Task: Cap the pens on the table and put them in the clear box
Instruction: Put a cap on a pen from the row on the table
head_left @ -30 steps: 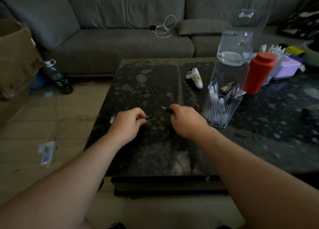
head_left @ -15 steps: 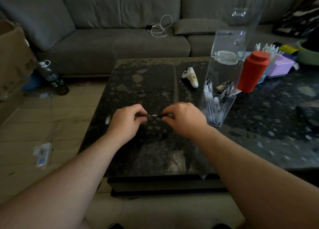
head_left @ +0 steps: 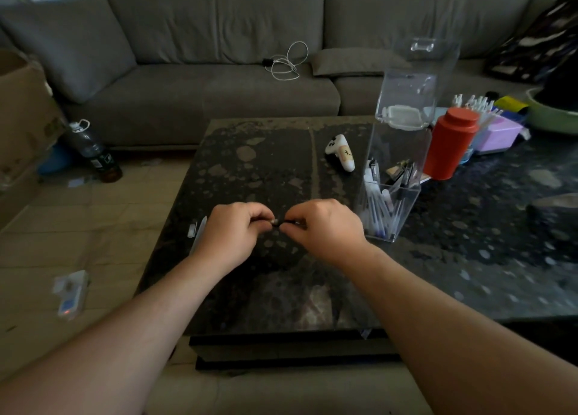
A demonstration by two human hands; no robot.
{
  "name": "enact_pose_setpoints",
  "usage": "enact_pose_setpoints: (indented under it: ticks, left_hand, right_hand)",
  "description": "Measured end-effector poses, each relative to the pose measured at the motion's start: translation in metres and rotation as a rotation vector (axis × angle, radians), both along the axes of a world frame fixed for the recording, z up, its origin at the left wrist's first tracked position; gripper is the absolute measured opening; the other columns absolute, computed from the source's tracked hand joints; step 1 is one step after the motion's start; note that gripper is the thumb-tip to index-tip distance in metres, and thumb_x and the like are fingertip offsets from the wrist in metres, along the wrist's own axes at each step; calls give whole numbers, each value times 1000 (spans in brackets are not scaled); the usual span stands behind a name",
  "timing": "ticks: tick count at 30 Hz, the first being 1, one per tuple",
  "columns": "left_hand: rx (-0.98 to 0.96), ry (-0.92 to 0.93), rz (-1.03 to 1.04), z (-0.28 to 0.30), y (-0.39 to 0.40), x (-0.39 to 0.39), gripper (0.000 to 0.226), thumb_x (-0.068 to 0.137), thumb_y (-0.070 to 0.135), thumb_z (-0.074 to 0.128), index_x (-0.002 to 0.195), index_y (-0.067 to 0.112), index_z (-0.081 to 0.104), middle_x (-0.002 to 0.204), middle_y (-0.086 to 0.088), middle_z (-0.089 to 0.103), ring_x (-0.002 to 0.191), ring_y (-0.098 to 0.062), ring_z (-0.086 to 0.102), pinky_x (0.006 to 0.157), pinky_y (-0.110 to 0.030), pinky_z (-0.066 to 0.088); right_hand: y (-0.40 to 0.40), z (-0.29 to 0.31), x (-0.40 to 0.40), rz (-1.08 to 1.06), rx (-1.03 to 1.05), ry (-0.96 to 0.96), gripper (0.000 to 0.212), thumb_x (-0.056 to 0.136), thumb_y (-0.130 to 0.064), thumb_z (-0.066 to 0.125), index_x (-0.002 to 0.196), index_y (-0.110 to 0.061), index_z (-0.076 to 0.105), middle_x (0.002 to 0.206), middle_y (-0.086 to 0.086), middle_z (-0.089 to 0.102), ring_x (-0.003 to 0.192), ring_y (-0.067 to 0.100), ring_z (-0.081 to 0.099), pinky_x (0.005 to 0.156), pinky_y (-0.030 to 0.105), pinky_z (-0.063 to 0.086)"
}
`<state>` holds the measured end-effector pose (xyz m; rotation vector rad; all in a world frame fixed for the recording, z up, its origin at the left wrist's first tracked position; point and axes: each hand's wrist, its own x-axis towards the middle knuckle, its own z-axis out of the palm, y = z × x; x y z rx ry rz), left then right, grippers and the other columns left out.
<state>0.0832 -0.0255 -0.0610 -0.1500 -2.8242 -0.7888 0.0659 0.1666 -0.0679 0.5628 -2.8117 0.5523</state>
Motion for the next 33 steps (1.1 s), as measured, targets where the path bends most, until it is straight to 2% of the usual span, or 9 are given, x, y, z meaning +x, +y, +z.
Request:
enact_pose_setpoints:
  ticks: [5,8,11,15,19,22,25,29,33]
  left_hand:
    - [21,32,-63,1,0,4,15,95,25,73,106,34,80,104,15,73,98,-4,63,87,-23,46]
    - [64,21,-58,3,7,7,15,96,29,73,108,37,77,102,18,72,93,1,61,83,-17,46]
    - [162,31,-30,5,19,9,18,95,32,75,109,40,69,95,21,68,85,9,59,74,-8,41]
    - [334,29,-14,6,30,9,19,97,38,70,113,38,60,94,20,68,85,11,61,69,-9,43]
    - [363,-51,-59,6,45,9,17,101,37,64,117,36,61,100,18,67,94,2,62,74,-14,44]
    - [316,-35,-107,4,59,10,18,101,31,63,119,31,66,103,18,65,95,2,61,78,-14,49]
    - [269,-5,-134,2,76,10,19,100,28,66,118,34,68,103,18,64,93,1,60,84,-21,54]
    - [249,61,-219,-1,97,10,24,97,26,69,120,34,68,104,23,56,92,6,56,76,-7,43]
    - [235,101,-281,-5,115,10,28,96,23,70,123,31,68,114,21,56,100,3,55,82,-6,42]
  right_hand:
    - [7,0,1,4,-35,-120,19,94,-58,62,106,-45,68,88,-17,65,86,9,63,69,35,57]
    - [8,4,3,61,-60,-168,21,98,-57,55,112,-45,66,91,-16,67,88,9,63,75,40,58]
    - [8,5,7,109,-124,-116,31,101,-57,49,124,-43,65,98,-13,72,91,12,66,78,41,57]
    - [13,25,13,36,-197,111,31,100,-51,47,113,-33,68,89,-7,70,87,23,58,80,45,52]
    - [40,83,16,-63,-508,447,17,98,-25,64,112,-19,72,97,-9,60,88,8,53,81,23,43]
    - [68,101,16,-185,-654,515,14,98,-18,65,112,-17,68,102,-9,58,84,2,53,76,12,41]
    - [89,87,16,-262,-573,453,11,99,-15,64,109,-19,67,96,-22,53,84,3,53,76,14,45]
    - [105,59,10,-374,-304,268,11,100,-25,62,110,-23,66,98,-10,63,96,17,53,79,36,40]
    - [105,50,9,-447,-156,205,29,100,-31,53,127,-36,47,91,-11,64,97,22,47,80,42,33]
